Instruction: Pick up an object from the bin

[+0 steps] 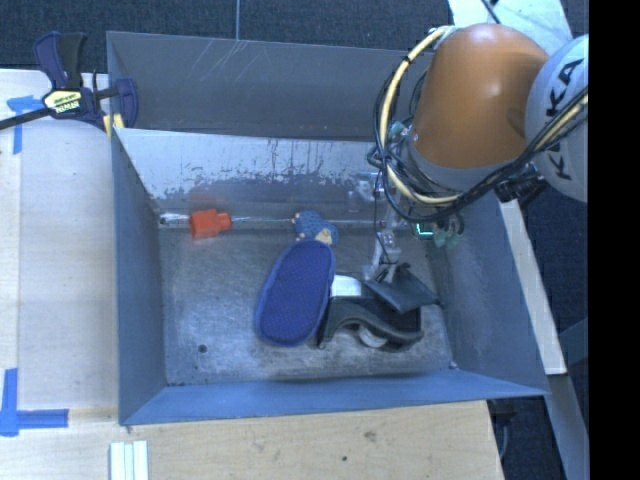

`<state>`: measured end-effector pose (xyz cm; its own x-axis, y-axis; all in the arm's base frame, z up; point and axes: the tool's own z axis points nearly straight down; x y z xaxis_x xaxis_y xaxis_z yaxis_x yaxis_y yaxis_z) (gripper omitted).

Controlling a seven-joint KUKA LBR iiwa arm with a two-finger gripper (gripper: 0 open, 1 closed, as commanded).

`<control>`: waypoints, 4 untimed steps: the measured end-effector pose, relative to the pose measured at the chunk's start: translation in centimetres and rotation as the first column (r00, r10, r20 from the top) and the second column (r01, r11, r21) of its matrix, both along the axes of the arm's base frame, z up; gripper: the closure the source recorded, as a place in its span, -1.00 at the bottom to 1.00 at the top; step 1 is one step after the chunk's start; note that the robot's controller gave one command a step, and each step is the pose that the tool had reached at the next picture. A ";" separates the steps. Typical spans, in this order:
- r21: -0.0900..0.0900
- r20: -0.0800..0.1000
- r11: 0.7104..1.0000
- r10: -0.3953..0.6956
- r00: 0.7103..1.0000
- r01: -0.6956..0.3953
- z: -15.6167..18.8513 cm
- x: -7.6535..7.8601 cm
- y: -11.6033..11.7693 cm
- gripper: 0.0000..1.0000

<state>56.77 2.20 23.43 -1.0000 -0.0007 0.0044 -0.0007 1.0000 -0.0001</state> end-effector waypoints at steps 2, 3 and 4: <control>-0.003 0.007 0.556 0.831 0.556 -0.831 -16.3 0.4 -10.4 -1.00; -0.004 0.006 0.558 0.830 0.558 -0.830 -16.2 0.4 -10.4 1.00; -0.001 0.006 0.558 0.830 0.558 -0.830 -16.3 0.4 -10.3 -1.00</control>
Offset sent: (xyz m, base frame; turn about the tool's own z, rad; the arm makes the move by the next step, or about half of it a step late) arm -0.0142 -0.0642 -0.1129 -0.3128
